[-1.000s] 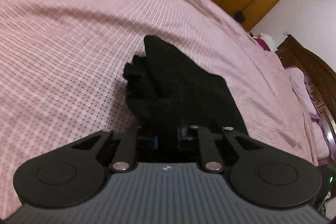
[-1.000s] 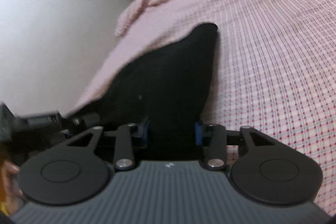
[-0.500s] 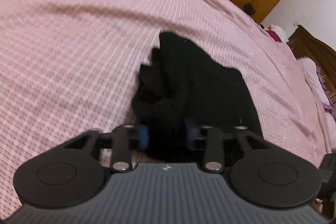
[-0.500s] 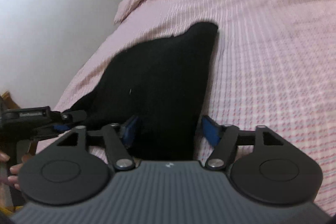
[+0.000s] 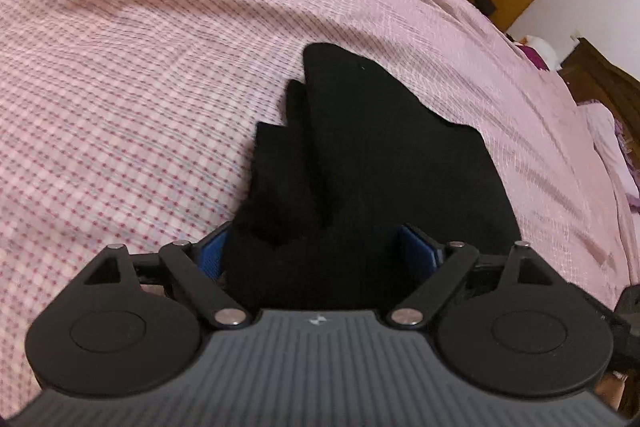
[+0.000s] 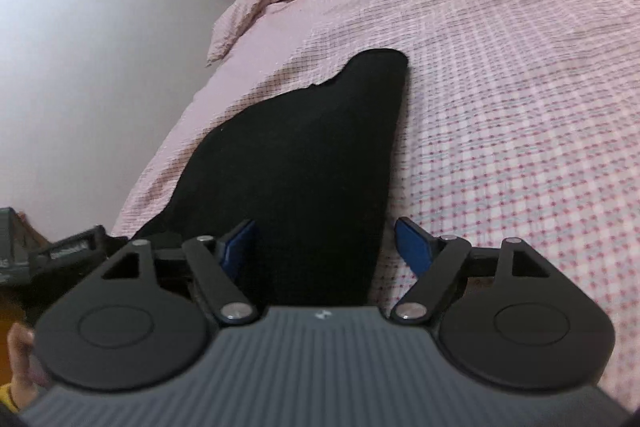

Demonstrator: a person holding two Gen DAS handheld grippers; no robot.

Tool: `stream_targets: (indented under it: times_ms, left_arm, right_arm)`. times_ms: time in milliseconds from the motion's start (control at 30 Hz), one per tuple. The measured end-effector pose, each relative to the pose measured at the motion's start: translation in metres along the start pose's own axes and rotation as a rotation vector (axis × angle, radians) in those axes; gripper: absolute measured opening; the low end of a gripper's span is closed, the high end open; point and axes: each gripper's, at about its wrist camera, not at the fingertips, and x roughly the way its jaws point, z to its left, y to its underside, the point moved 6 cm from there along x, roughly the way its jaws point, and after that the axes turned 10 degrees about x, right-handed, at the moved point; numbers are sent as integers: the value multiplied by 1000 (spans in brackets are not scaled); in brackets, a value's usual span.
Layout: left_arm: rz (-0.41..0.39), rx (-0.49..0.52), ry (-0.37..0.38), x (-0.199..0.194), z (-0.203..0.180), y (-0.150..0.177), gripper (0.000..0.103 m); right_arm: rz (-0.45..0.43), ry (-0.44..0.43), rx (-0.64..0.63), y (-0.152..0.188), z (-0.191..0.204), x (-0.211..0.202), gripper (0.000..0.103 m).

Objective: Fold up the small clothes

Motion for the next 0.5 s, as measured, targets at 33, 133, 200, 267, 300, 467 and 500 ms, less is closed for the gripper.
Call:
stream_targets:
  times_ms: [33, 133, 200, 267, 300, 467, 500]
  left_arm:
    - [-3, 15, 8, 3, -2, 0, 91]
    - [-5, 37, 35, 14, -6, -1, 91]
    - [-9, 35, 64, 20, -7, -3, 91]
    - [-13, 15, 106, 26, -8, -5, 91]
    - [-16, -2, 131, 28, -7, -6, 91]
    - [-6, -63, 224, 37, -12, -6, 68]
    - [-3, -64, 219, 34, -17, -5, 65]
  right_arm:
    - [2, -11, -10, 2, 1, 2, 79]
    - [8, -44, -18, 0, 1, 13, 79]
    - [8, -60, -5, -3, 2, 17, 79]
    - [7, -77, 4, -5, 1, 21, 79]
    - [9, -83, 2, -7, 2, 25, 79]
    - [36, -108, 15, -17, 3, 35, 61]
    - [45, -106, 25, -20, 3, 38, 55]
